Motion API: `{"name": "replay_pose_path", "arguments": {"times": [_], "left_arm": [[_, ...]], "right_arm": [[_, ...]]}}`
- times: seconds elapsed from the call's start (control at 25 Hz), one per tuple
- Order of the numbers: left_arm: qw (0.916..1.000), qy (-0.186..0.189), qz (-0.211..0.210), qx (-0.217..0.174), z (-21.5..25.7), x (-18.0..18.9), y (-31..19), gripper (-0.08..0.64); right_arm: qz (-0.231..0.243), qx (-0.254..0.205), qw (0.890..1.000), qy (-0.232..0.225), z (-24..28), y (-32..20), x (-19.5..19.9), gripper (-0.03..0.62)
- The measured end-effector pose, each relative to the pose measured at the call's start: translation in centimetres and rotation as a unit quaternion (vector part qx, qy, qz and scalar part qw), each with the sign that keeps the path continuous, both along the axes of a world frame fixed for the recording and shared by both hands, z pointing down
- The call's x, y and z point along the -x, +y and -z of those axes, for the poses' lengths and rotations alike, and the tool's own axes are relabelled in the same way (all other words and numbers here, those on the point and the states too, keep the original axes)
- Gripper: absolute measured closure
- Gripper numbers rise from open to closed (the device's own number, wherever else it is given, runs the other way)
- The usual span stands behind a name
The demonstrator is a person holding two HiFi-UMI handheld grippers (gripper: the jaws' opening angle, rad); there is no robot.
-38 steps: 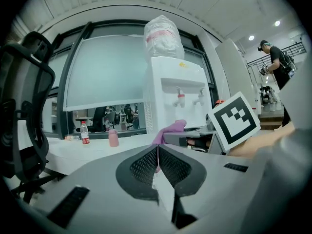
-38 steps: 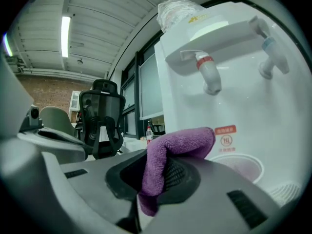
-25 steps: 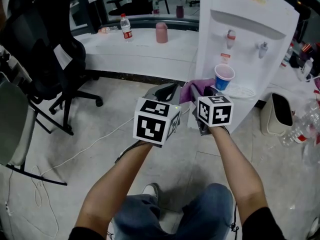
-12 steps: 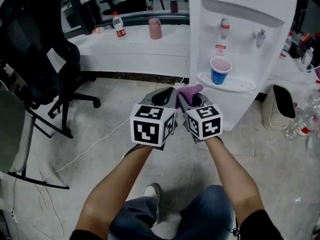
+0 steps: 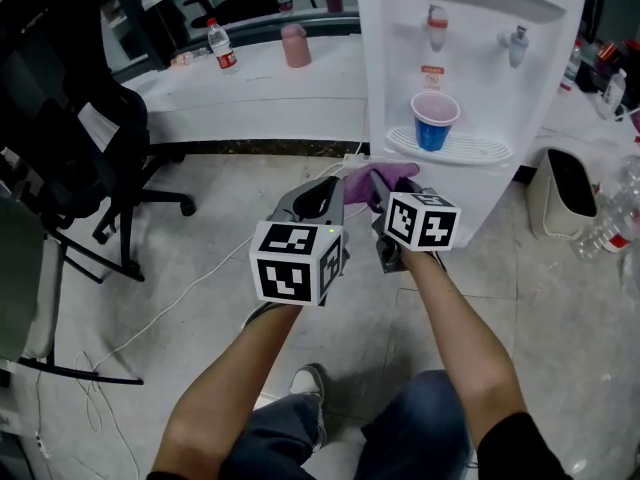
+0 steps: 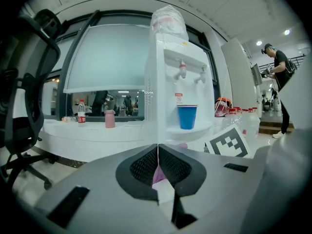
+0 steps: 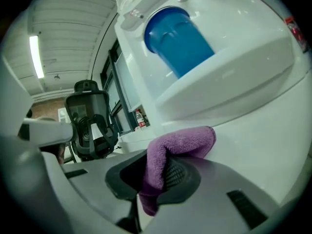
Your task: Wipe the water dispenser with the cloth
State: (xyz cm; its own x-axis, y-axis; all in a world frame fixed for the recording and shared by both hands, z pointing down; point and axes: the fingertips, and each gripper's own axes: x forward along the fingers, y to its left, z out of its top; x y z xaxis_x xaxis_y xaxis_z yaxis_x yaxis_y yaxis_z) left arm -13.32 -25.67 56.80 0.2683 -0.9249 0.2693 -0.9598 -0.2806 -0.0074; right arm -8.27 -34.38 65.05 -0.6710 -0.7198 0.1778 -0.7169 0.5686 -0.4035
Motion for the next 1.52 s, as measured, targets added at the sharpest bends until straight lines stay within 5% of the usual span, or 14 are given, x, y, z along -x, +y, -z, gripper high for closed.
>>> {"name": "replay_pose_path", "arguments": {"times": [0.64,1.16,1.52], "left_arm": [[0.9984,-0.020,-0.040,0.036,-4.1,-5.0,-0.6,0.532],[0.9971,-0.009,-0.054,0.052,-6.5,-7.2,-1.5,0.532],[0.9969,0.001,-0.062,0.049,-7.4,-7.8,-1.6,0.532]], "right_arm": [[-0.089,0.004,0.996,0.001,-0.2,-0.5,-13.3,0.546],[-0.183,0.003,0.983,0.026,-0.6,-0.4,-26.1,0.546],[-0.135,-0.028,0.989,0.045,1.0,1.9,-23.6,0.546]]}}
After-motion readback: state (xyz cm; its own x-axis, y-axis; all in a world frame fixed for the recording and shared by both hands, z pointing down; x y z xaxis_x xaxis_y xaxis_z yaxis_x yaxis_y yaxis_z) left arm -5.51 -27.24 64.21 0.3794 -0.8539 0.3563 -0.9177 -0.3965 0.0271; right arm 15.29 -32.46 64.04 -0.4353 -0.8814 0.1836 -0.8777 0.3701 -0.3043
